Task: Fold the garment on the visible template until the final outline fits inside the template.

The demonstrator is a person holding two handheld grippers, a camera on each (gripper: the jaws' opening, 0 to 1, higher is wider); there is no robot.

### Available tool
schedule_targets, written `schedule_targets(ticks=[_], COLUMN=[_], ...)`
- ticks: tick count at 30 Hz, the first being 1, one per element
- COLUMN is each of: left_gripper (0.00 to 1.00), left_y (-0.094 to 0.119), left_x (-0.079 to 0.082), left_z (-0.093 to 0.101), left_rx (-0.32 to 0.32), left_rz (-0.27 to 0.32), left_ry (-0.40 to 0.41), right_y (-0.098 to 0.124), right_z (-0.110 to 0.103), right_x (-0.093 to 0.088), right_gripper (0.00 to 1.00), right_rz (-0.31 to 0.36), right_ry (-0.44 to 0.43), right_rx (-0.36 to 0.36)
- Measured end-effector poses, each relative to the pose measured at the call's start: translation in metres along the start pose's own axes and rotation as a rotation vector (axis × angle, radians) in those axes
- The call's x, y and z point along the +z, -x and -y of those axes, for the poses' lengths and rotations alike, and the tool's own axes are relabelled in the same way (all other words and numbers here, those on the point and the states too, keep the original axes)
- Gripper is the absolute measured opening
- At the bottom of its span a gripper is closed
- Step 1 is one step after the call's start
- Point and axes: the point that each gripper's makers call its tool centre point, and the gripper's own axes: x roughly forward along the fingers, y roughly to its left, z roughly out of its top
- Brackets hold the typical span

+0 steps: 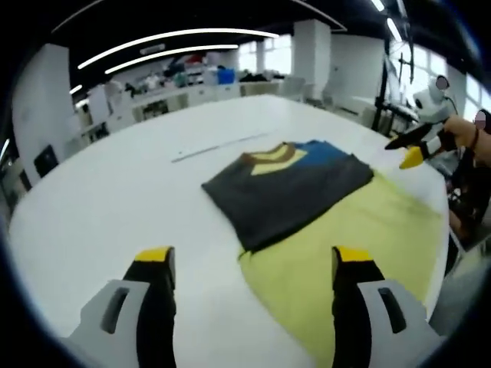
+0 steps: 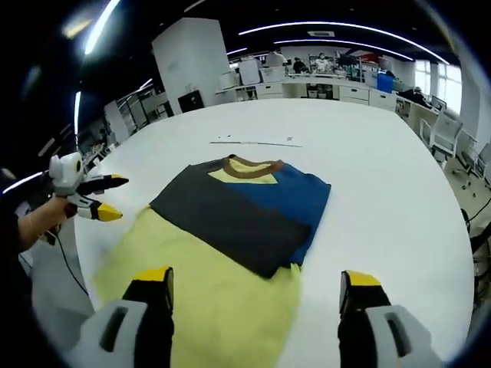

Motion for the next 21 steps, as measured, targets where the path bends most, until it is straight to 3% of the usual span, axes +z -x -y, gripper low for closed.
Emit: schedule_targets(ticks=[8,12,21], left_gripper=[0.91,0.95,0.99], left_y=[0.023,0.034,0.053], left_x=[-0.011,-0.016,-0.040], left_z=[0.015,0.022,0.043], left_rx=[-0.024,-0.036,-0.081], left_rz=[-0.008,-0.006,-0.050], left_ry=[0.007,0.000,-0.028], right_y=[0.019,0.024,0.040], right_z=[-0.024,-0.026,-0.039], right_x=[-0.022,-0.029,-0.067], right_gripper=[0.96,0.98,0.99], right_rz=[-0.018,-0.024,-0.075], right_ry=[0.001,0.006,-0.019], right_rx=[0.026,0.020,0.044])
